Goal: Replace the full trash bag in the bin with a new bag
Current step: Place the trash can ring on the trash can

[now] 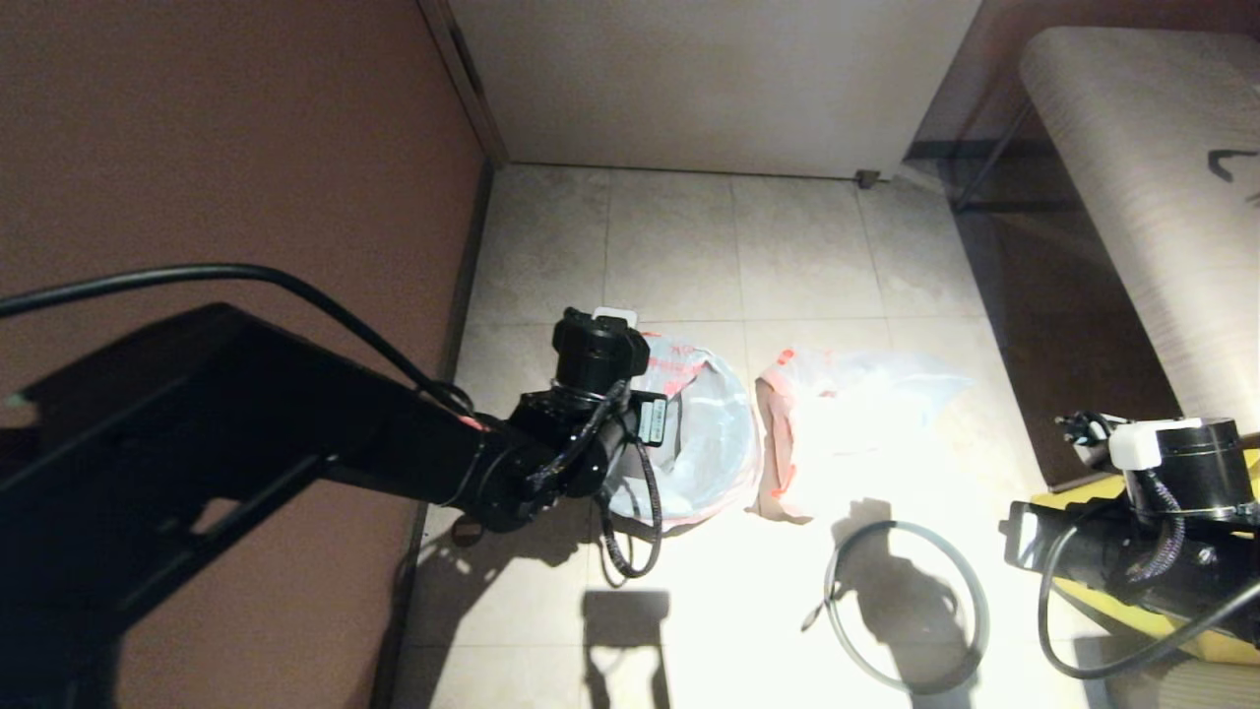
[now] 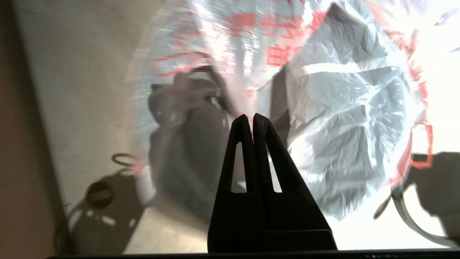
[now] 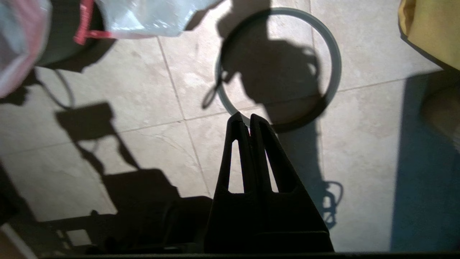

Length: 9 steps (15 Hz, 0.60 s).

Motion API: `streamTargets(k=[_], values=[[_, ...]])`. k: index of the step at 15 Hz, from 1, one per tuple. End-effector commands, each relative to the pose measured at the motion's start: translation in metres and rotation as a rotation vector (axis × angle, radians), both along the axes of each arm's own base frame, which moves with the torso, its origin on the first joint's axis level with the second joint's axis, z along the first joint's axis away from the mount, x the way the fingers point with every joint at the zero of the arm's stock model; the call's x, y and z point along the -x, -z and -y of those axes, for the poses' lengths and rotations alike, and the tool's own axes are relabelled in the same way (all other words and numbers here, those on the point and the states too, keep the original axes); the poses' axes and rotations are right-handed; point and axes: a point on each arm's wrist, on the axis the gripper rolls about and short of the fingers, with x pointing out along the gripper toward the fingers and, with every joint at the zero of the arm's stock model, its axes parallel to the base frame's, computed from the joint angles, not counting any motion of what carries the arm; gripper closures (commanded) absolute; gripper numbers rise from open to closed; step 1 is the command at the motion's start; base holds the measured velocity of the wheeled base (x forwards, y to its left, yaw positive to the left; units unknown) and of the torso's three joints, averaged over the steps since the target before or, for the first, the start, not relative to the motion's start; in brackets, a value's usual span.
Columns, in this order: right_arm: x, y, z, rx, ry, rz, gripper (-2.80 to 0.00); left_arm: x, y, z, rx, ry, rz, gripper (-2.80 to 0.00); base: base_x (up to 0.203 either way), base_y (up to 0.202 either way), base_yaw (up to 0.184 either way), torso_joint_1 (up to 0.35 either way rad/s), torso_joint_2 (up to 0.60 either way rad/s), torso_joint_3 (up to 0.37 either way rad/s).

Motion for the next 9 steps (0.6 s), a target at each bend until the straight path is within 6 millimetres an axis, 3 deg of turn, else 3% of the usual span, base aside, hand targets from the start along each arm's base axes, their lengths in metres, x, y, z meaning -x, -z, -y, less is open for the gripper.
streamTargets(k=[1, 4, 6, 9], values=[[-0.019, 0.03, 0.01, 0.06, 0.015, -0.108, 0.0, 0.029, -0.041, -0.026, 0.048, -0.014, 0.062, 0.0, 0.0, 0.0, 0.0, 0.0, 0.0, 0.0], [-0.054, 0.068, 0.024, 0.145, -0.001, -0.193, 0.0, 0.03, -0.067, -0.031, 0.099, -0.019, 0.128, 0.0, 0.0, 0.0, 0.0, 0.0, 0.0, 0.0], [-0.088, 0.095, 0.029, 0.221, -0.053, -0.206, 0.0, 0.025, -0.089, -0.03, 0.117, -0.015, 0.19, 0.0, 0.0, 0.0, 0.0, 0.0, 0.0, 0.0], [-0.134, 0.138, 0.033, 0.383, -0.194, -0.226, 0.0, 0.018, -0.098, -0.036, 0.065, -0.023, 0.223, 0.0, 0.0, 0.0, 0.0, 0.0, 0.0, 0.0]])
